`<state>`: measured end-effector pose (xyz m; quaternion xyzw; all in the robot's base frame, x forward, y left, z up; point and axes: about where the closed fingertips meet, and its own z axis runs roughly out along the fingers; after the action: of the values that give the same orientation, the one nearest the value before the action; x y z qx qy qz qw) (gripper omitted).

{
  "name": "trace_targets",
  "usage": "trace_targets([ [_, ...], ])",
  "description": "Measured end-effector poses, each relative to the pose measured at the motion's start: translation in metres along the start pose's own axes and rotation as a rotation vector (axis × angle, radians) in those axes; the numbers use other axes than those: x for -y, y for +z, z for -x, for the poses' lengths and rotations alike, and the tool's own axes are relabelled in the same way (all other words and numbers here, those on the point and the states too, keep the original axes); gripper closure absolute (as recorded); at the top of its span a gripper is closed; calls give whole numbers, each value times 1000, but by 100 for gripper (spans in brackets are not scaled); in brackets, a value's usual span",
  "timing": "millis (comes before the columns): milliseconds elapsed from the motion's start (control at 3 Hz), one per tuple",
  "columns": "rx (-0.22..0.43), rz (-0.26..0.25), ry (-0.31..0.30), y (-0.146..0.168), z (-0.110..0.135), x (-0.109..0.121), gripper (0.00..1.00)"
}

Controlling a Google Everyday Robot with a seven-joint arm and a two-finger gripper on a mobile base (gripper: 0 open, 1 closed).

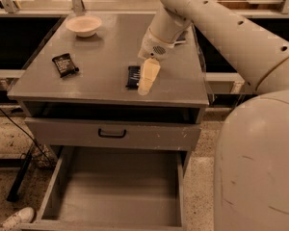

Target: Place rxbar blueberry into middle drawer

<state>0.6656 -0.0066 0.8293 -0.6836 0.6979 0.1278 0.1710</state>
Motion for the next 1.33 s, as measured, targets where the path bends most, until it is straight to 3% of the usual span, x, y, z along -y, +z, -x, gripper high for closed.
trace_targets([
  [333,42,48,-11,23,5,7,0],
  [667,42,48,-11,23,5,7,0],
  [1000,42,48,-11,23,5,7,15],
  [1333,43,48,-11,23,5,7,39],
])
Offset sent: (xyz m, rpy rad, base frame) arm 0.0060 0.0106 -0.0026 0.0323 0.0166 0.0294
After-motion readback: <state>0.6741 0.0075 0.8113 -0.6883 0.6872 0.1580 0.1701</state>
